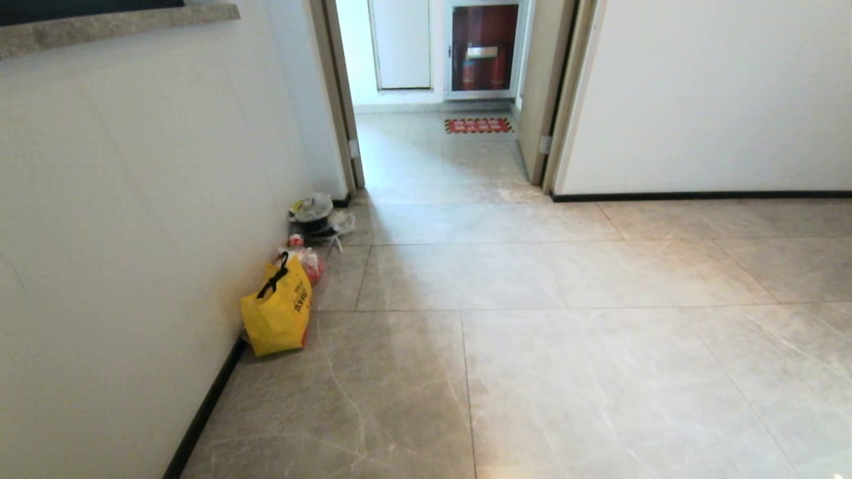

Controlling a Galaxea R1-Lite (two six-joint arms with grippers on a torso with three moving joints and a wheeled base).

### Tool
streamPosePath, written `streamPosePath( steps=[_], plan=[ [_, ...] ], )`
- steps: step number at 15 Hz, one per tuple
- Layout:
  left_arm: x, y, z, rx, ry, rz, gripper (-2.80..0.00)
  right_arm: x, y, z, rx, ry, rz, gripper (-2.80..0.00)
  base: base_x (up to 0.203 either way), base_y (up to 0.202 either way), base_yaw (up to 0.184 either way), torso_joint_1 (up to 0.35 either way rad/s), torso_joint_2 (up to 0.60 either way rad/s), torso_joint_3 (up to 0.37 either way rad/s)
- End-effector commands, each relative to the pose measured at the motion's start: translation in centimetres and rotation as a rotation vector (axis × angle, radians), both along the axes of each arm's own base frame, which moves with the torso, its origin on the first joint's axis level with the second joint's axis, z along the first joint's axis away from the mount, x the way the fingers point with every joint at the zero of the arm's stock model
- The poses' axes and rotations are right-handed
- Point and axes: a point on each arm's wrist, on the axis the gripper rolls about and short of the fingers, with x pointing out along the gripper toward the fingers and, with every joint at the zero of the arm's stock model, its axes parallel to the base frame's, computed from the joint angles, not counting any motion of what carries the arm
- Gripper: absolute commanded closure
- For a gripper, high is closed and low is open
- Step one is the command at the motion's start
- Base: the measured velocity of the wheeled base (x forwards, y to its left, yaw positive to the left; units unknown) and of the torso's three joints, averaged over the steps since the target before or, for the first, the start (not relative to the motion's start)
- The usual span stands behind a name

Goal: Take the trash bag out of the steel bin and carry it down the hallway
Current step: Put the trash bag at the door

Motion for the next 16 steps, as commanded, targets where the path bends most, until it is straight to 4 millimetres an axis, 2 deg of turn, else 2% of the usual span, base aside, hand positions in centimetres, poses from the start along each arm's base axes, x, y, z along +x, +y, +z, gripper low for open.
streamPosePath(
  steps=[1, 16],
  plan=[
    [0.0, 0.0, 0.0, 0.0, 0.0, 0.001, 0.0, 0.01, 0.0, -0.04, -0.001, 0.001, 0.0, 0.0, 0.196, 0.0, 0.004, 0.003, 0.0, 0.002],
    [0.0, 0.0, 0.0, 0.0, 0.0, 0.001, 0.0, 0.01, 0.0, -0.06, -0.001, 0.002, 0.0, 0.0, 0.189, 0.0, 0.002, 0.002, 0.0, 0.003]
  ],
)
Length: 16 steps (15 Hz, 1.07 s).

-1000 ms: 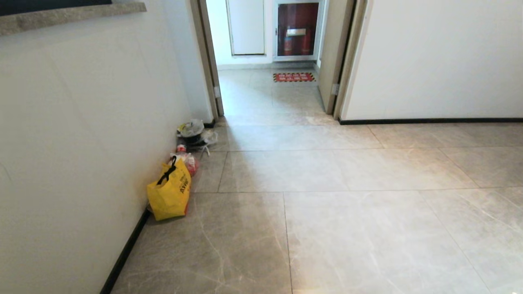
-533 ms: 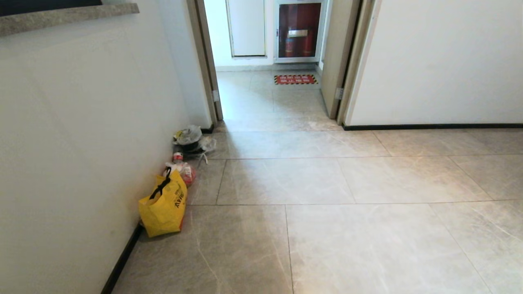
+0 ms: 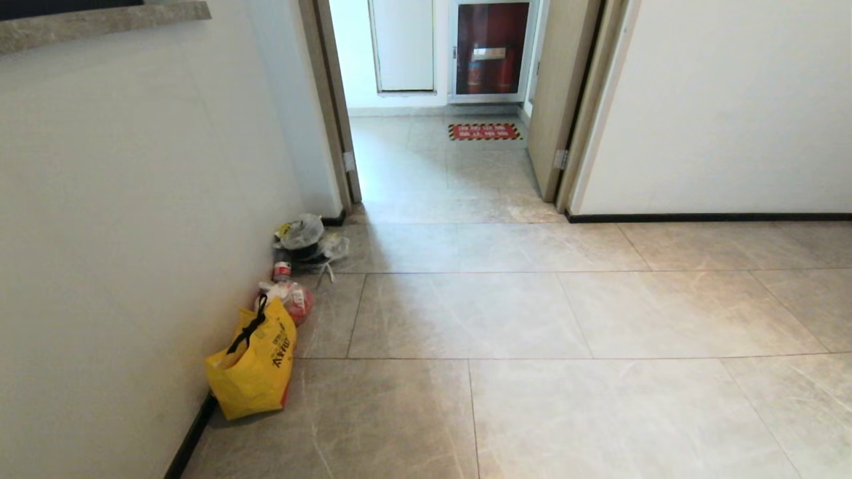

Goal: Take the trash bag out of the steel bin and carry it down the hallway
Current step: Put the trash bag at the door

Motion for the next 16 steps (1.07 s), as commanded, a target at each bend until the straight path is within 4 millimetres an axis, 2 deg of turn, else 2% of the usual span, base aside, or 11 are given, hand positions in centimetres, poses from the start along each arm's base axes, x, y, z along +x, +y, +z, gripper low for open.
streamPosePath(
  steps=[1, 16],
  plan=[
    [0.0, 0.0, 0.01, 0.0, -0.001, 0.002, 0.0, 0.01, 0.0, -0.04, 0.001, 0.0, 0.002, 0.0, 0.192, 0.0, 0.001, 0.009, 0.01, 0.007],
    [0.0, 0.0, 0.01, 0.0, -0.001, 0.002, 0.0, 0.01, 0.0, -0.04, 0.0, 0.0, 0.002, 0.0, 0.193, 0.0, 0.0, 0.001, 0.0, 0.002]
  ],
)
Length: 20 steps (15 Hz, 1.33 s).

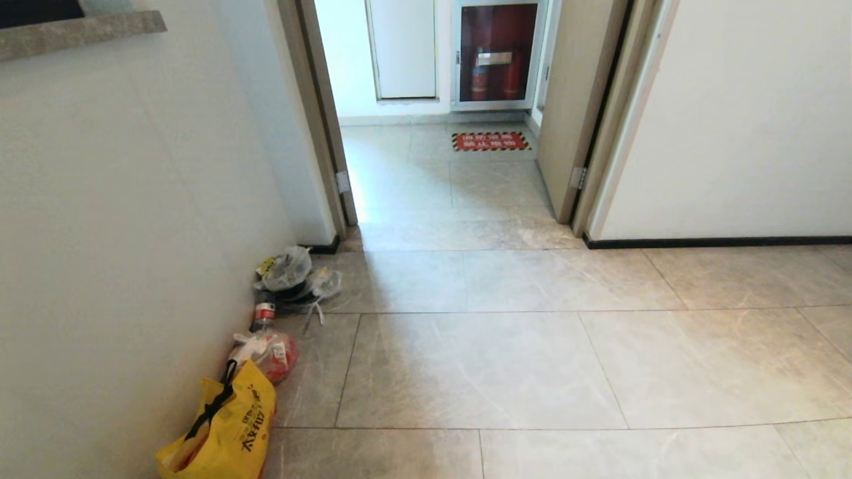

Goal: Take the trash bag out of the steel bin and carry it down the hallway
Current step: Put the trash bag at the door

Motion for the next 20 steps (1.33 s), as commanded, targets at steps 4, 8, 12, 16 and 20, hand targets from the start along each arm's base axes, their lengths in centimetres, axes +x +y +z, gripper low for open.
streamPosePath(
  steps=[4, 8, 12, 16, 20],
  plan=[
    [0.0, 0.01, -0.01, -0.001, 0.001, -0.001, 0.0, 0.01, 0.01, -0.02, -0.001, -0.001, -0.002, 0.0, 0.197, 0.0, -0.001, 0.001, 0.0, 0.002],
    [0.0, 0.01, -0.01, -0.001, 0.001, -0.001, 0.0, 0.01, 0.01, -0.02, -0.001, -0.001, -0.002, 0.0, 0.189, 0.0, 0.0, 0.002, 0.0, 0.001],
    [0.0, 0.01, -0.01, -0.001, 0.001, -0.001, 0.0, 0.01, 0.01, -0.02, -0.001, -0.001, -0.002, 0.0, 0.194, 0.0, 0.0, 0.005, 0.0, 0.003],
    [0.0, 0.01, -0.01, -0.001, 0.001, -0.001, 0.0, 0.01, 0.01, -0.02, -0.001, -0.001, -0.002, 0.0, 0.192, 0.0, 0.002, 0.002, 0.0, 0.004],
    [0.0, 0.01, -0.01, 0.001, 0.001, -0.001, 0.0, 0.01, 0.01, -0.02, -0.001, -0.001, -0.002, 0.0, 0.183, 0.0, 0.001, -0.002, 0.0, 0.004]
  ],
)
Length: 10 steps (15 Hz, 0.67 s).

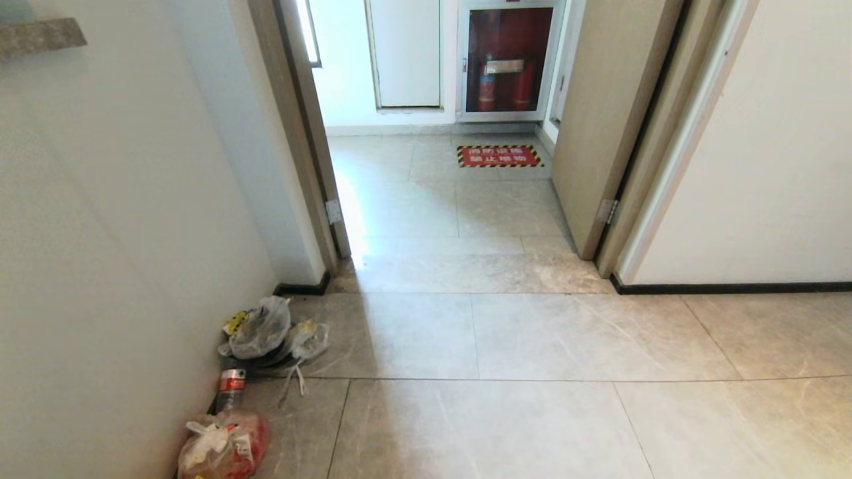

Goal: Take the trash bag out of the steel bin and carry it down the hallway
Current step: Put the trash bag at the door

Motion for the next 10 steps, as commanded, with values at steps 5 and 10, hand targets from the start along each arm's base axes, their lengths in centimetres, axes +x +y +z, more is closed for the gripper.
streamPosePath(
  steps=[5, 10],
  plan=[
    [0.0, 0.0, 0.0, 0.0, 0.0, 0.001, 0.0, 0.01, 0.0, -0.04, -0.001, 0.001, 0.001, 0.0, 0.019, 0.0, 0.0, 0.001, 0.0, 0.001],
    [0.0, 0.0, 0.0, 0.0, 0.0, 0.001, 0.0, 0.01, 0.0, -0.05, 0.0, 0.002, 0.001, 0.0, 0.0, 0.0, 0.0, 0.0, 0.0, 0.0]
  ],
)
